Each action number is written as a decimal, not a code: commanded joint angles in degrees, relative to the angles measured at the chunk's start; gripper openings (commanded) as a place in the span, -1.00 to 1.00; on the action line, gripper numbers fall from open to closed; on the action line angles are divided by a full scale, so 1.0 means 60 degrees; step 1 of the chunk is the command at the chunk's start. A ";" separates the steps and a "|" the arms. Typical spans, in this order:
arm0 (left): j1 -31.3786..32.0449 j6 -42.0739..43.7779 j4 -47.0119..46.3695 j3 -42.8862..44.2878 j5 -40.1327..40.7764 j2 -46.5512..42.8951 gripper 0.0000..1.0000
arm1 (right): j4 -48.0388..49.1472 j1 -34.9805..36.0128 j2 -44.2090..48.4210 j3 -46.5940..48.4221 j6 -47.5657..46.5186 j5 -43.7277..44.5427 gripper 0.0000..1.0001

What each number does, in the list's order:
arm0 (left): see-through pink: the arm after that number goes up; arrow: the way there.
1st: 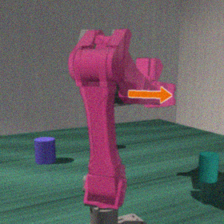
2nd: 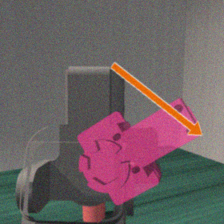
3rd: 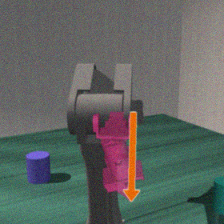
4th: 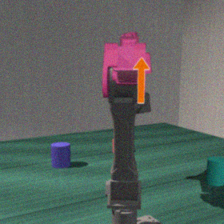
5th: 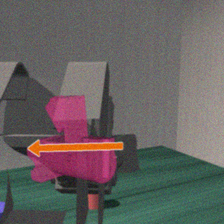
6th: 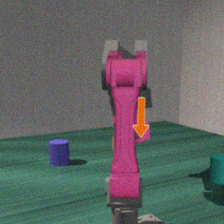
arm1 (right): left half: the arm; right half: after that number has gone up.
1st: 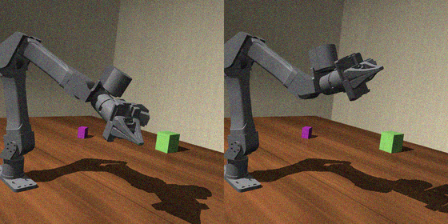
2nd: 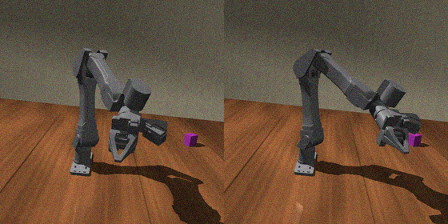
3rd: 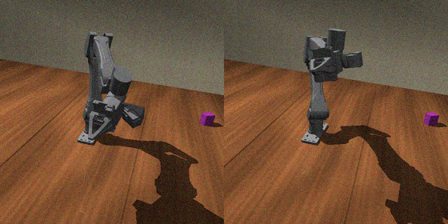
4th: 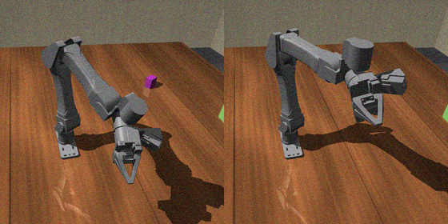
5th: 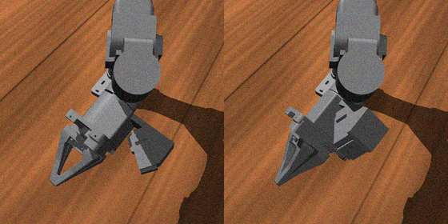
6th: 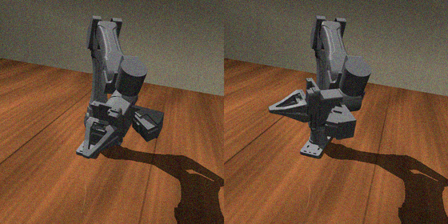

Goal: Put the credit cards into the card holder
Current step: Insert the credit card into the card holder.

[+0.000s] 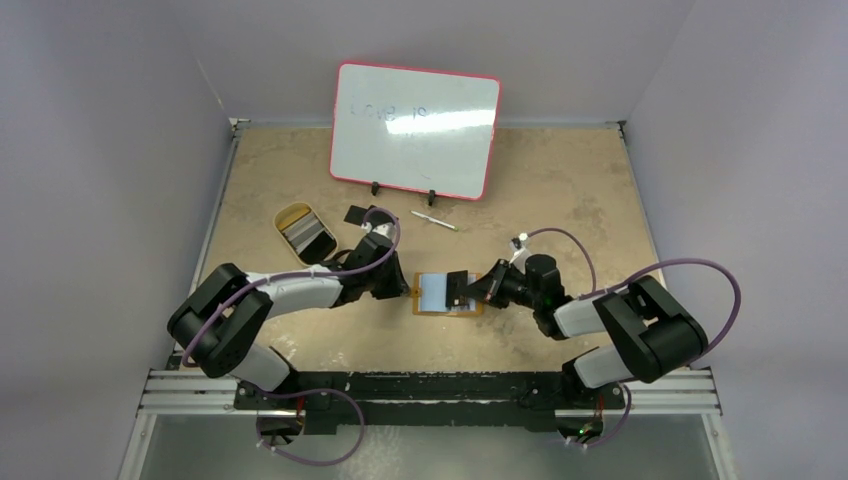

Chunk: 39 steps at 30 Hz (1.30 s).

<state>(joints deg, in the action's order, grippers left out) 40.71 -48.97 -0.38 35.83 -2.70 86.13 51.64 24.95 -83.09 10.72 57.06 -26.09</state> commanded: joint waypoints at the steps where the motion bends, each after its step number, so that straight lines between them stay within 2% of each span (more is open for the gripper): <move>1: 0.0069 -0.0087 -0.0098 -0.0137 0.0180 -0.0281 -0.84 | 0.0633 -0.0011 0.0032 -0.0078 -0.0061 0.0318 -1.00; 14: 0.0083 -0.0128 -0.0061 -0.0142 0.0230 -0.0321 -0.84 | 0.1878 0.0108 -0.0970 -0.0421 0.0341 0.0000 -1.00; 39: 0.0104 -0.0170 -0.0010 -0.0150 0.0260 -0.0394 -0.85 | 0.2917 0.0520 -0.2144 -0.0220 0.0517 -0.0516 -1.00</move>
<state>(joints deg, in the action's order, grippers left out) 40.97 -49.50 -0.23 35.33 -2.09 85.49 67.00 27.49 -94.02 8.88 60.12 -26.85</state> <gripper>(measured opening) 0.079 0.005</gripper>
